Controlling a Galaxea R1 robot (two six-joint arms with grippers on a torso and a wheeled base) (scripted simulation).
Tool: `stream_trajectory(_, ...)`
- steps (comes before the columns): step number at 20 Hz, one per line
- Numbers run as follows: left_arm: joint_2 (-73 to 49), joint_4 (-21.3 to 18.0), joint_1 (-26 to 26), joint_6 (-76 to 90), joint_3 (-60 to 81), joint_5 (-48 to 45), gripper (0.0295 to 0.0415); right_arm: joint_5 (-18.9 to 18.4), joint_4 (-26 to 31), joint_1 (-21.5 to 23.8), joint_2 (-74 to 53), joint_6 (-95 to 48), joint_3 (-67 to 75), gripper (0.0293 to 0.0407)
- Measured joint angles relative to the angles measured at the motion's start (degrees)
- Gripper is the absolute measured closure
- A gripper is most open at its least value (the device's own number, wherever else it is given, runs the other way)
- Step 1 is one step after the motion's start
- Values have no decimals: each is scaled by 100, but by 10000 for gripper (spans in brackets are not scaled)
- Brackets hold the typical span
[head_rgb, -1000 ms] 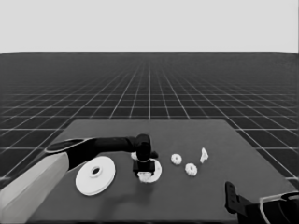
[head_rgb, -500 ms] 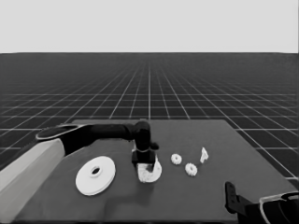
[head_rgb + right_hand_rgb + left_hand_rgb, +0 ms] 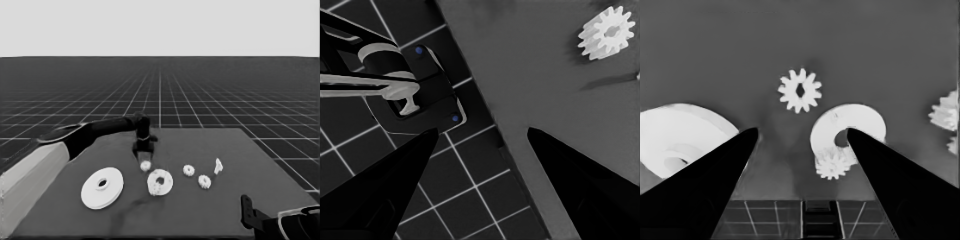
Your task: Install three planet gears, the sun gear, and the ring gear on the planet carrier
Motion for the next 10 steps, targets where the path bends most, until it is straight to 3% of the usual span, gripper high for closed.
stream_trajectory(6,215,-53,-1,476,-671,-39,326,0,0,0,0,0,0,315)
stream_trajectory(8,435,453,646,783,-1259,-458,326,0,0,0,0,0,0,315)
stream_trajectory(10,583,585,880,977,-1639,-644,326,0,0,0,0,0,0,315)
